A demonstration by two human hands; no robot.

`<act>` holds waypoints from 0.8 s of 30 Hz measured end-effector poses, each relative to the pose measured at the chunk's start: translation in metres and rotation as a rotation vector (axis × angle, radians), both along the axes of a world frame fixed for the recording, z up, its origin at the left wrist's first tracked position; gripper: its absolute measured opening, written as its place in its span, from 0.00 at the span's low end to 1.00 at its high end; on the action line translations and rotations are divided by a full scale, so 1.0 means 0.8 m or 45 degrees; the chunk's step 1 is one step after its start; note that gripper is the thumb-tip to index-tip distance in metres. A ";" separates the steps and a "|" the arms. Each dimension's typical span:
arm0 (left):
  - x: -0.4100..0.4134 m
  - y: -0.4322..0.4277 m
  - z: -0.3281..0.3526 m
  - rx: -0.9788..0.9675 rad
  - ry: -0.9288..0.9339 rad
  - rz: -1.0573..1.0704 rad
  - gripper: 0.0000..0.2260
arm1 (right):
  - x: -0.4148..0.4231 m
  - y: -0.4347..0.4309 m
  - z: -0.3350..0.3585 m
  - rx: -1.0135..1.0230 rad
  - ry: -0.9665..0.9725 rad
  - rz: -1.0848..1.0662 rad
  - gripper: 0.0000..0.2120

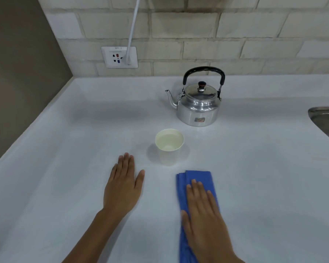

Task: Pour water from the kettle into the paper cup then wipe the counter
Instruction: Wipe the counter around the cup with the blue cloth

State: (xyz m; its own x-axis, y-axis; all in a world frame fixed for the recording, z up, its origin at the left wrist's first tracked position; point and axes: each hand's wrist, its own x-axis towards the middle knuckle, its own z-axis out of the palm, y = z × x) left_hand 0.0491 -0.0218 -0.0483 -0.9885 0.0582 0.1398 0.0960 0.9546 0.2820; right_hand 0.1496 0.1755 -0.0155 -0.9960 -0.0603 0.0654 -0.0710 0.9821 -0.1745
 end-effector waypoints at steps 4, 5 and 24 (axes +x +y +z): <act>0.002 0.001 0.000 -0.001 0.034 0.006 0.27 | -0.028 0.075 -0.004 0.004 0.043 -0.084 0.36; 0.002 0.002 0.000 -0.014 0.038 0.007 0.27 | -0.042 0.090 -0.005 0.012 0.032 -0.123 0.37; 0.003 0.011 0.007 -0.007 0.030 0.018 0.38 | -0.216 0.126 -0.012 -0.033 -0.106 0.577 0.24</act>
